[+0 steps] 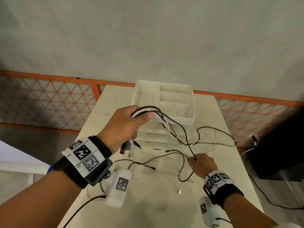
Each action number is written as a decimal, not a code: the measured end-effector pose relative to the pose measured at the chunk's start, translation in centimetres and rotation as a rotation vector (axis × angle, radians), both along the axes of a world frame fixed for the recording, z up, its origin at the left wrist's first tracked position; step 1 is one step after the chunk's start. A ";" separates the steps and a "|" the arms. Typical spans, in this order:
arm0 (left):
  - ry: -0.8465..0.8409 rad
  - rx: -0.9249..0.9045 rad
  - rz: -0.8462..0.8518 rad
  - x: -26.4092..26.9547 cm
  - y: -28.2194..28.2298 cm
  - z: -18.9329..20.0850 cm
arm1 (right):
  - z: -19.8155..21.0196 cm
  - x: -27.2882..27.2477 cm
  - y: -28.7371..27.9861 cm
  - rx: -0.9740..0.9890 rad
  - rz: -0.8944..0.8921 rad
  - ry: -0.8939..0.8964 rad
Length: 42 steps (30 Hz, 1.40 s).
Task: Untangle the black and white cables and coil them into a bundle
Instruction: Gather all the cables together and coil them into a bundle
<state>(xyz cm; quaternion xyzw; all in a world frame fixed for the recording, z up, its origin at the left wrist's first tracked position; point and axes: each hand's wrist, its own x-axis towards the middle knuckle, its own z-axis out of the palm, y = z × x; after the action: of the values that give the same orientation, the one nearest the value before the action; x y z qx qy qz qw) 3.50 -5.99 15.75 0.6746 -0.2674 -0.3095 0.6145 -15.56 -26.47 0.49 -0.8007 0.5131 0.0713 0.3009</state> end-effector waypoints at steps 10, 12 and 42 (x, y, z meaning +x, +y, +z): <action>0.199 0.138 0.233 1.6 0.8 -4.6 | 11.4 0.8 -3.3 -0.357 -0.241 -0.724; 0.260 0.026 0.273 2.1 1.0 -3.9 | 8.9 0.1 -4.5 -0.366 -0.204 -0.451; 0.262 0.028 0.092 2.8 2.4 -4.4 | 0.4 0.5 -9.3 -0.222 -0.529 -0.497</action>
<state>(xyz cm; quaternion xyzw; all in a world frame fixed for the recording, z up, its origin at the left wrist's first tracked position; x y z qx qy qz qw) 6.28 -3.57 11.34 0.6484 -0.1494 -0.3703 0.6481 -15.08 -35.79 0.90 -0.6610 0.6183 -0.2612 0.3355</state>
